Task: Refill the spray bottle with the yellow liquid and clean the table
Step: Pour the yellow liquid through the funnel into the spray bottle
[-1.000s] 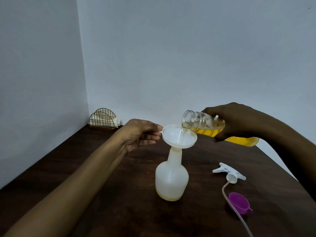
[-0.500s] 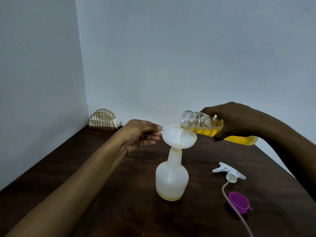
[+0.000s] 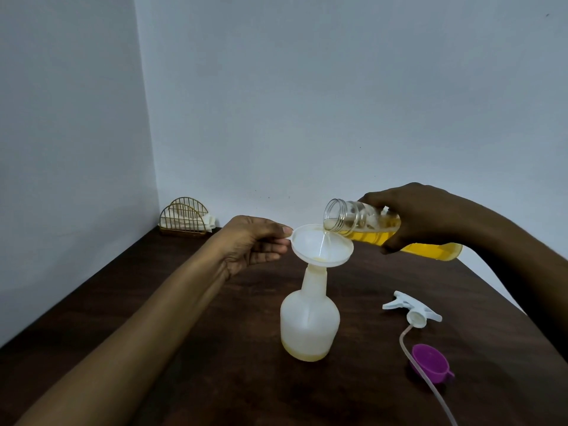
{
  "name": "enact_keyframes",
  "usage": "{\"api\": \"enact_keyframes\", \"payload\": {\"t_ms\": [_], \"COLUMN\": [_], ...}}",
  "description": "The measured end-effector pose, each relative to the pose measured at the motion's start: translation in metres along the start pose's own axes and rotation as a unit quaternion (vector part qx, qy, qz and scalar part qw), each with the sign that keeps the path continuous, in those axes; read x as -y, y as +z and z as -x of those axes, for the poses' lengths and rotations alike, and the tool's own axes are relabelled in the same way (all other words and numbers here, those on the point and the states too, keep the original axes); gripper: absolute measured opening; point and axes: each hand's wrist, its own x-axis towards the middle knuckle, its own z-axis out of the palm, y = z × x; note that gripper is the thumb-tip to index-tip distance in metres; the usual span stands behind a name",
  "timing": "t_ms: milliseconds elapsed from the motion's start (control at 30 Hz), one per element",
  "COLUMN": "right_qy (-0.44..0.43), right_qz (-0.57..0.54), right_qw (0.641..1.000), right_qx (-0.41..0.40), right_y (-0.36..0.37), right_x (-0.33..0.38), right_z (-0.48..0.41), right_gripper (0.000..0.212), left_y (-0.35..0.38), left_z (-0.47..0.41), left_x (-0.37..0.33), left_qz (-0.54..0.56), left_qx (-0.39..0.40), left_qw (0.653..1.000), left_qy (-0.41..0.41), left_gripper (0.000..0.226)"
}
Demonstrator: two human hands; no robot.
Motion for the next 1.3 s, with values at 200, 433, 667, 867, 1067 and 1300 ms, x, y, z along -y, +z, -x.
{"api": "enact_keyframes", "payload": {"t_ms": [200, 433, 667, 867, 1067, 1300], "right_qy": [0.001, 0.000, -0.001, -0.002, 0.001, -0.001], "right_qz": [-0.001, -0.002, -0.004, 0.004, 0.001, 0.000], "right_qw": [1.000, 1.000, 1.000, 1.000, 1.000, 1.000], "right_qx": [0.004, 0.006, 0.007, 0.007, 0.010, 0.009], "right_y": [-0.0012, -0.0016, -0.0016, -0.0013, -0.0012, 0.0002], "right_x": [0.0002, 0.0020, 0.0021, 0.0030, 0.0036, 0.0037], "right_z": [0.0008, 0.0009, 0.0002, 0.0003, 0.0001, -0.0013], "right_gripper": [0.069, 0.068, 0.069, 0.069, 0.071, 0.072], "left_y": [0.0006, -0.0005, 0.0008, -0.0002, -0.0006, -0.0006], "left_z": [-0.0007, -0.0005, 0.0008, 0.0017, 0.0016, 0.0024], "left_x": [-0.0004, 0.0000, -0.0001, -0.0001, 0.0001, -0.0010], "left_qz": [0.001, 0.002, 0.000, 0.000, 0.000, -0.001], "left_qx": [0.002, 0.000, -0.002, -0.001, -0.003, -0.003], "left_qw": [1.000, 1.000, 1.000, 1.000, 1.000, 1.000], "left_qy": [0.002, 0.003, 0.004, 0.005, 0.005, 0.006], "left_gripper": [0.007, 0.007, 0.009, 0.008, 0.008, 0.007]}}
